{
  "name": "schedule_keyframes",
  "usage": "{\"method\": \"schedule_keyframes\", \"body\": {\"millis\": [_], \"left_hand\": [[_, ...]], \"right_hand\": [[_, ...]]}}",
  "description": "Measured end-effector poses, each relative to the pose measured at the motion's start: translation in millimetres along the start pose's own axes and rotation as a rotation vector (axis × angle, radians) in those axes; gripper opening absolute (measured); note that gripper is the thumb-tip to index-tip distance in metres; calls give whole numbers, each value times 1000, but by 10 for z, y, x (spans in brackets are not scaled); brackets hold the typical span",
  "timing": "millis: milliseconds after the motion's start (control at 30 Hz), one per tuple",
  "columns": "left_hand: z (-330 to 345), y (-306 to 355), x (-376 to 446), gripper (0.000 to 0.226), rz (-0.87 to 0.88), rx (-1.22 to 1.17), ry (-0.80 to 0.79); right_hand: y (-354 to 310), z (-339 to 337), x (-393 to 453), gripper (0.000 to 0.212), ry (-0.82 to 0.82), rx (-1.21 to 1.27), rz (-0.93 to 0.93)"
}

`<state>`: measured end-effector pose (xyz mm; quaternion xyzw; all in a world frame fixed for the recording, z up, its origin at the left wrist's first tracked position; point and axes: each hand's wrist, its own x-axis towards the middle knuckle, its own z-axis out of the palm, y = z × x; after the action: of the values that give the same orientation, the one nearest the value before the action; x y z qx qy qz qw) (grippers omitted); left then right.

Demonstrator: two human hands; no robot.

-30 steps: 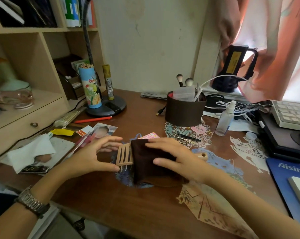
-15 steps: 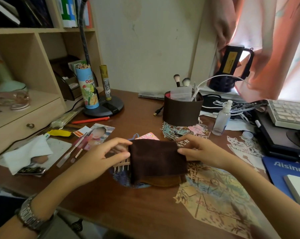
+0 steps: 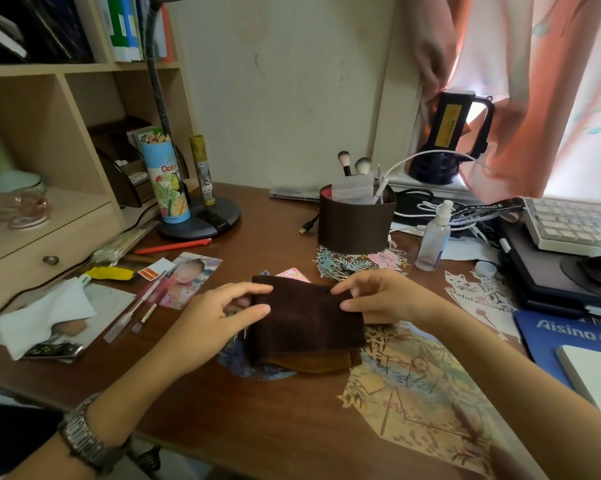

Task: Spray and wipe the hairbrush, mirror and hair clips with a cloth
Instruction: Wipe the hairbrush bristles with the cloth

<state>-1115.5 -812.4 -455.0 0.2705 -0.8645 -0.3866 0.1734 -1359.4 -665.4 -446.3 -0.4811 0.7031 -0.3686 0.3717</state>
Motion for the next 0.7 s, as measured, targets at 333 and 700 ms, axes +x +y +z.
{"method": "schedule_keyframes", "body": {"millis": [333, 700], "left_hand": [[53, 254, 12, 43, 127, -184, 82], [263, 740, 303, 52, 227, -190, -19]], "right_hand": [[34, -112, -189, 25, 189, 187, -106], [103, -475, -604, 26, 352, 401, -189]]}}
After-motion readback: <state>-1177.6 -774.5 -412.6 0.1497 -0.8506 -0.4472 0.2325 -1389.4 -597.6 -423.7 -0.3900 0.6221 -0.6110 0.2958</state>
